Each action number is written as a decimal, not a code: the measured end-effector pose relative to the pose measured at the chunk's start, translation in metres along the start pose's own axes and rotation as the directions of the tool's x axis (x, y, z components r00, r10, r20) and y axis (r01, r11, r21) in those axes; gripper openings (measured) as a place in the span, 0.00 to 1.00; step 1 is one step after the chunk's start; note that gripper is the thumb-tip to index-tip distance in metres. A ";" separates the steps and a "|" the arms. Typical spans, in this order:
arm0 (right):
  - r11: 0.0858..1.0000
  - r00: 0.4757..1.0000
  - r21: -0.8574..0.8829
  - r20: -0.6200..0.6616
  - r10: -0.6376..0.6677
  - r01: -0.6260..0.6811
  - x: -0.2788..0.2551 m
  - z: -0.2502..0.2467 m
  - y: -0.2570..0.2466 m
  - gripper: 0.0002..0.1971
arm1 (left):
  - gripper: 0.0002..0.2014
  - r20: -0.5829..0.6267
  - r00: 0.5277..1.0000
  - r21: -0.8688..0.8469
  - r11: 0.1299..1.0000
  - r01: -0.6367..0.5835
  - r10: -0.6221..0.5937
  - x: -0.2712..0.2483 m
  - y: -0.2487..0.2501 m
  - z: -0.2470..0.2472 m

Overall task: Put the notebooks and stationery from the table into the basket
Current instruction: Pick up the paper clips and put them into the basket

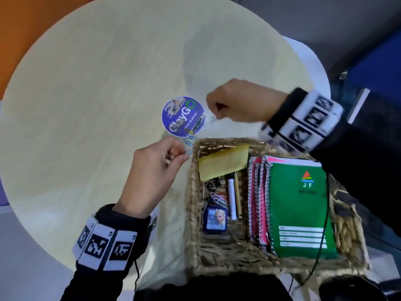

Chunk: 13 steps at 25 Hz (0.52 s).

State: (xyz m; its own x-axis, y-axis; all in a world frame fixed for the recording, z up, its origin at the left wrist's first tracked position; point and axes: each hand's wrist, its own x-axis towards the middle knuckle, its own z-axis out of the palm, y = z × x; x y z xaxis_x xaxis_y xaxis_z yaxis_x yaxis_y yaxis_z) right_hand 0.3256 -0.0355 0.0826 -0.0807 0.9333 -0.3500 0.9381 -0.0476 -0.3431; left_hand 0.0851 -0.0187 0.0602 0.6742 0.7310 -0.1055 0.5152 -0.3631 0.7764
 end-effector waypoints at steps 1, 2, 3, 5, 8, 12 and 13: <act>0.999 1.000 0.043 0.009 0.021 -0.021 -0.025 0.010 -0.010 0.05 | 0.04 0.018 0.999 -0.009 0.999 -0.033 0.033 -0.005 0.006 0.000; 0.997 0.998 0.064 0.056 0.042 -0.046 -0.046 0.024 -0.021 0.04 | 0.04 0.042 0.996 -0.004 0.997 -0.074 0.074 -0.009 0.011 0.001; 0.995 0.989 0.067 0.127 0.069 -0.078 -0.060 0.042 -0.030 0.04 | 0.05 0.066 0.991 0.013 0.992 -0.122 0.121 -0.013 0.014 0.002; 0.988 0.962 0.064 0.248 0.118 -0.138 -0.073 0.080 -0.042 0.06 | 0.09 0.127 0.968 0.051 0.973 -0.224 0.216 -0.022 0.019 0.005; 0.977 0.934 0.023 0.299 0.196 -0.213 -0.069 0.118 -0.051 0.07 | 0.12 0.274 0.910 0.113 0.930 -0.350 0.310 -0.035 0.018 0.015; 0.970 0.921 -0.065 0.305 0.244 -0.235 -0.065 0.135 -0.054 0.08 | 0.15 0.523 0.820 0.339 0.825 -0.452 0.234 -0.046 0.012 0.035; 0.968 0.926 -0.040 0.286 0.247 -0.246 -0.068 0.133 -0.052 0.07 | 0.16 0.566 0.802 0.399 0.789 -0.467 0.189 -0.047 0.013 0.040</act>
State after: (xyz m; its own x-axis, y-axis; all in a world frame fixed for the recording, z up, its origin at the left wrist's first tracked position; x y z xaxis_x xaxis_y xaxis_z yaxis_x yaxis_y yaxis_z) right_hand 0.2380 -0.1438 0.0087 0.0605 0.7506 -0.6580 0.9417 -0.2615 -0.2117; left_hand 0.0814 -0.0809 0.0502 0.9378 0.1909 -0.2899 0.3027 -0.8586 0.4137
